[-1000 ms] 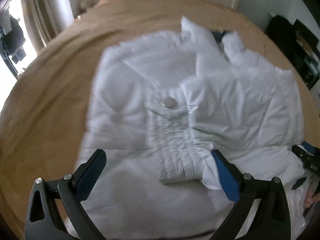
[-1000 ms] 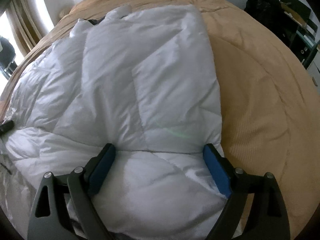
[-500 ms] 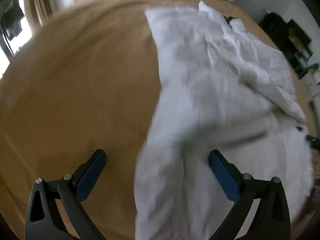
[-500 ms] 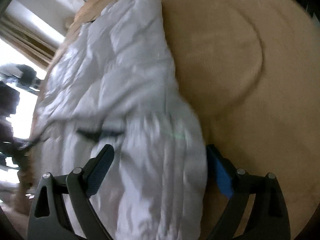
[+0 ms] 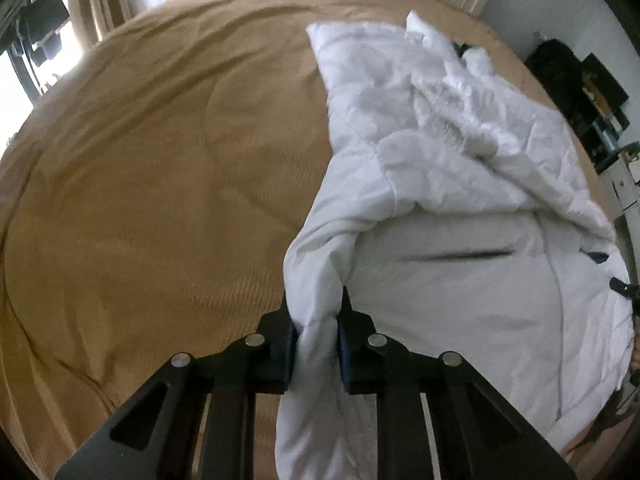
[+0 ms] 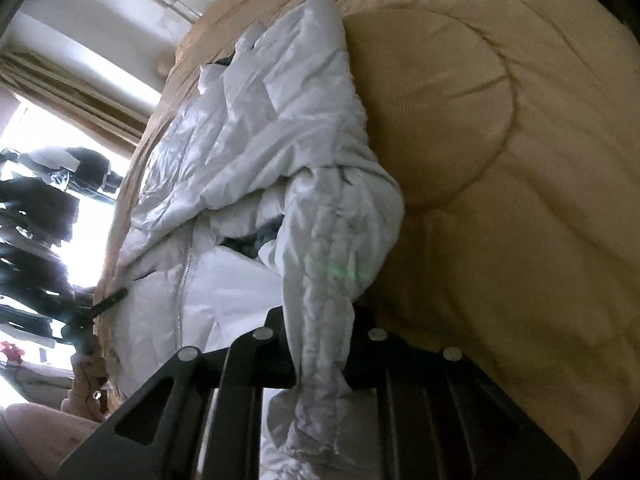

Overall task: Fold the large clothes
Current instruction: 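Lift the hem with both tools and fold it toward the collar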

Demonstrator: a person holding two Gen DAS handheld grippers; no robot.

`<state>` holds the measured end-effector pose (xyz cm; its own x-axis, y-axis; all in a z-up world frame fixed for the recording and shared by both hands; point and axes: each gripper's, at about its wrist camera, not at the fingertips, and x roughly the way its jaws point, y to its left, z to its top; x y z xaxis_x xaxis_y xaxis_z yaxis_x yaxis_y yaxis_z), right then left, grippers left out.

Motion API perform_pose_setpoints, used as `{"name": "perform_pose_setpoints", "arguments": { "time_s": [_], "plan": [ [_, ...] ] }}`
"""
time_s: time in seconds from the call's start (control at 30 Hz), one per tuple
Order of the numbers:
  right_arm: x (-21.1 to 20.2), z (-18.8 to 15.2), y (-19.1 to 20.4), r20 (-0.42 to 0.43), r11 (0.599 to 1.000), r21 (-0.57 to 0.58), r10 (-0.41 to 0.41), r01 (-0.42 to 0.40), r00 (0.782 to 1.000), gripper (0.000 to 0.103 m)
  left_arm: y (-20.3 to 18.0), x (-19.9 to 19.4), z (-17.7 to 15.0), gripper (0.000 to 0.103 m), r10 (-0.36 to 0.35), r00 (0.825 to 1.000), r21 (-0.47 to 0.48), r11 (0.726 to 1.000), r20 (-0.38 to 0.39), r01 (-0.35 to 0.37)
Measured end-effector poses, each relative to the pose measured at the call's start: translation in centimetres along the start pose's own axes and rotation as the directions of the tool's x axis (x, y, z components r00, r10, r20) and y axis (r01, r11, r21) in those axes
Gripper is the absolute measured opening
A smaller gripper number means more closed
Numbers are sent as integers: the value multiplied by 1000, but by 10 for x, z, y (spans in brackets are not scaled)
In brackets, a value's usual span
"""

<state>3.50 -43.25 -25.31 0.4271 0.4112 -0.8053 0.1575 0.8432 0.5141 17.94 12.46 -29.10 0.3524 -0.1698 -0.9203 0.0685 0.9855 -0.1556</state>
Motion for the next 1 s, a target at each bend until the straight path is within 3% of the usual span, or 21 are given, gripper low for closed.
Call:
{"name": "perform_pose_setpoints", "arguments": {
  "time_s": [0.07, 0.1, 0.17, 0.23, 0.3, 0.47, 0.57, 0.63, 0.67, 0.7, 0.73, 0.77, 0.83, 1.0],
  "plan": [
    [12, -7, -7, -37, 1000, 10, -9, 9, 999, 20, 8, 7, -8, 22, -23, 1000, -25, 999, -11, 23],
    [18, -11, -11, -51, 1000, 11, -24, 24, 998, 27, 12, 6, -11, 24, -50, 999, -48, 998, -5, 50],
    [22, -17, -15, -66, 999, 11, -52, 53, 996, 35, 23, 0, -17, 34, -105, 994, -103, 989, 3, 105],
    [11, -28, -14, -44, 999, -4, -38, 38, 998, 43, 38, -8, -32, 60, -131, 991, -111, 985, 11, 131],
    [1, -38, -12, -35, 999, -31, -36, 35, 999, 63, 42, -16, -46, 73, -123, 992, -98, 987, 29, 125],
    [-10, -73, -23, -109, 999, -44, -5, 0, 994, 67, 52, -23, -76, 78, -205, 978, -151, 966, 45, 209],
    [-2, -88, -26, -135, 997, -17, 75, -78, 988, 68, 41, -11, -82, 79, -222, 975, -155, 962, 22, 223],
    [5, -90, -22, -123, 993, 2, 121, -122, 985, 64, 29, -5, -85, 73, -161, 987, -129, 979, 1, 160],
    [9, -89, -20, -120, 989, 19, 145, -143, 982, 49, 21, -4, -83, 64, -132, 991, -104, 986, -4, 131],
    [15, -87, -16, -120, 988, 28, 154, -152, 981, 25, 18, -6, -84, 47, -126, 992, -93, 988, -6, 125],
    [18, -85, -11, -113, 988, 29, 151, -149, 982, 20, 14, -9, -82, 33, -127, 992, -90, 988, -7, 126],
    [18, -83, -6, -93, 988, 22, 152, -150, 984, 15, 13, -15, -80, 26, -127, 992, -90, 988, 4, 127],
    [3, -77, 7, -24, 985, -12, 172, -172, 985, 13, 11, -32, -78, 20, -142, 989, -77, 986, 46, 145],
    [-54, -57, 31, 93, 971, -118, 217, -206, 972, 11, -6, -88, -58, 20, -164, 968, 42, 986, 188, 159]
  ]
}}
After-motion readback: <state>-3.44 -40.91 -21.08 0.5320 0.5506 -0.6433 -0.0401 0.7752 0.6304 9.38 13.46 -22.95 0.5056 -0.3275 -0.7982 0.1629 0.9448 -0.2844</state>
